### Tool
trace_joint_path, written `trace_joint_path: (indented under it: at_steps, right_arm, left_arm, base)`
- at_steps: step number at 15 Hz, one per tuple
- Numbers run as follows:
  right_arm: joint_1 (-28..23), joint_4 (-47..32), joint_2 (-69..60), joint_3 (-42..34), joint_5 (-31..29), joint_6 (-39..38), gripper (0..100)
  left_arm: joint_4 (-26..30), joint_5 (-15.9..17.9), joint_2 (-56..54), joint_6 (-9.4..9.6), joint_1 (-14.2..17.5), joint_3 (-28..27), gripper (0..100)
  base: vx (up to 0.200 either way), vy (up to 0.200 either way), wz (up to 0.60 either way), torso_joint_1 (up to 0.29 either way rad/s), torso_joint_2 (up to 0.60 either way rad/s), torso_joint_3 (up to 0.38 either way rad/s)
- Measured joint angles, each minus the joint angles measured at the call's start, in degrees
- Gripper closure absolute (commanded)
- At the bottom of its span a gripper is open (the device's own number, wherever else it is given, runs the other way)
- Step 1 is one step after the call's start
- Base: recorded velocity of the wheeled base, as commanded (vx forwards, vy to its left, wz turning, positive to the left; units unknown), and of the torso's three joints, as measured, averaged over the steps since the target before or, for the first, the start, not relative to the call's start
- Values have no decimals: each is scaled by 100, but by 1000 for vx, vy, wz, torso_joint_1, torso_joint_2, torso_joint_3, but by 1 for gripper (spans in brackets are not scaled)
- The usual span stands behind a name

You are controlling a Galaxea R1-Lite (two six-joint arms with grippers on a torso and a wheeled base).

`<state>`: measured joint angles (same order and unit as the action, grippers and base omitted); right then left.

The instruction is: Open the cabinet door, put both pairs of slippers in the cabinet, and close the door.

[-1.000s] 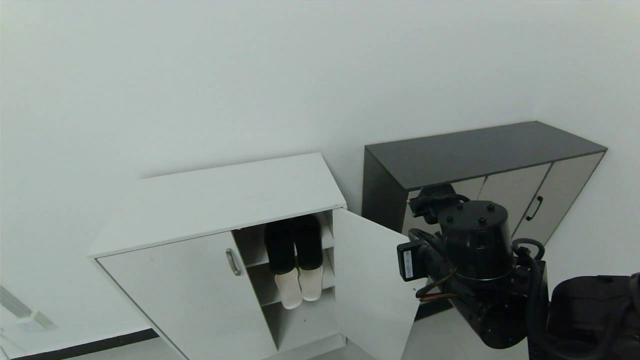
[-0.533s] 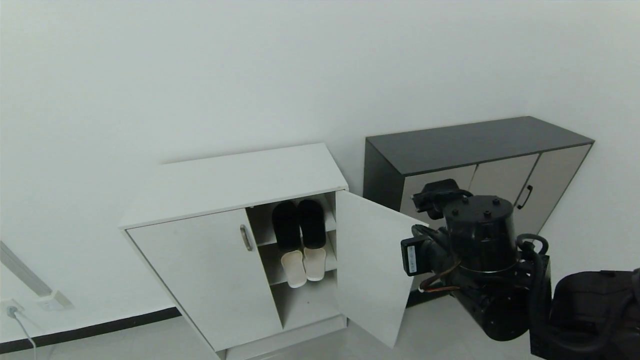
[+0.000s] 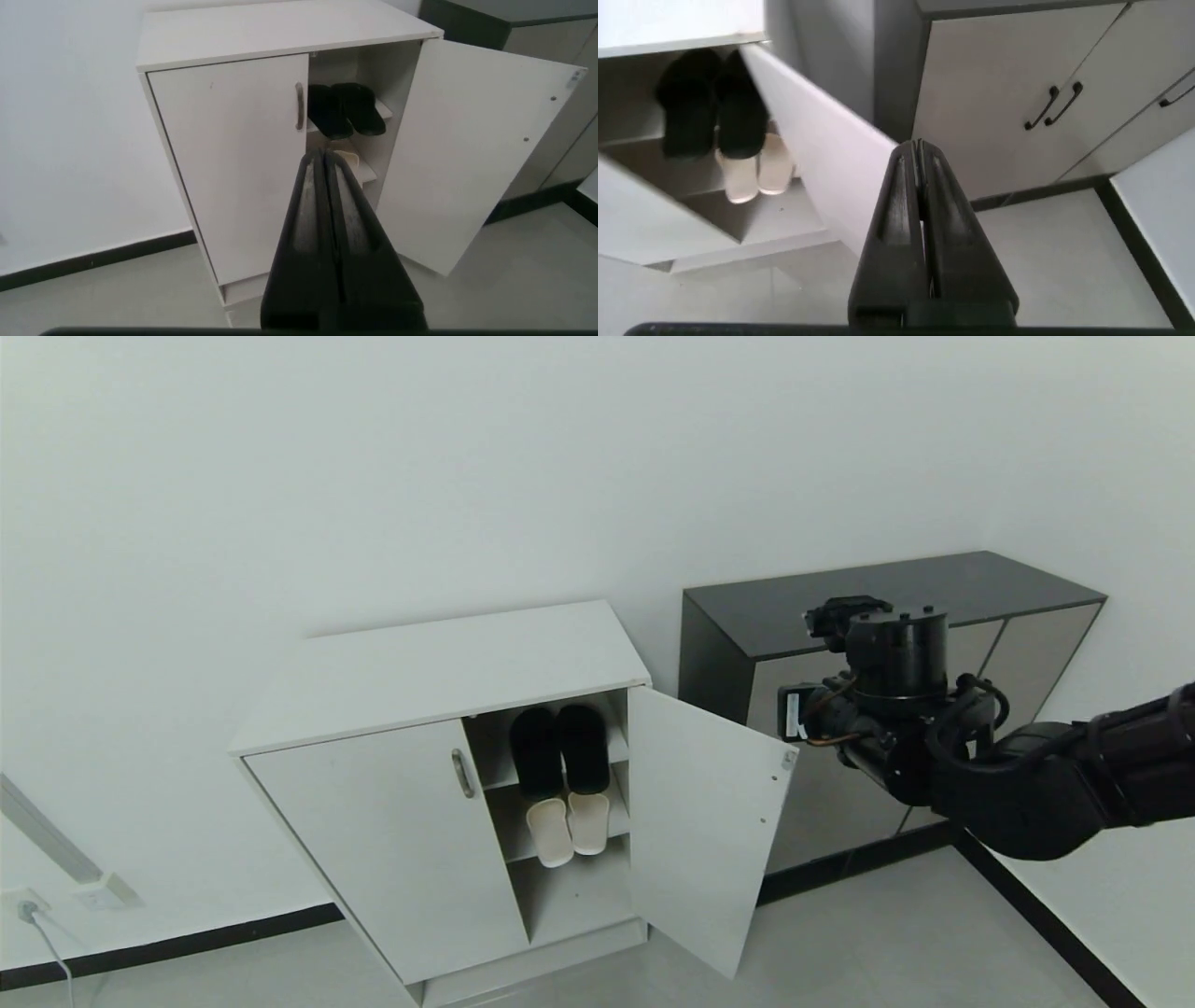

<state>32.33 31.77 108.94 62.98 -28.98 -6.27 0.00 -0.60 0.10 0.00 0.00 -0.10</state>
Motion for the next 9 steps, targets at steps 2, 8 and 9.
trace_joint_path:
  at_steps: [2, 8, 9]
  right_arm:
    - [-223, -361, 289, 489, 333, -221, 100]
    - [-601, -791, 1045, 1407, 807, -453, 100]
    - [-638, -790, 1150, 1484, 897, -453, 100]
  left_arm:
    - [0, 0, 0, 0, 0, 0, 100]
    - [0, 0, 0, 0, 0, 0, 100]
    - [0, 0, 0, 0, 0, 0, 100]
  base:
    - [0, 0, 0, 0, 0, 0]
    - [0, 0, 0, 0, 0, 0]
    - [0, 0, 0, 0, 0, 0]
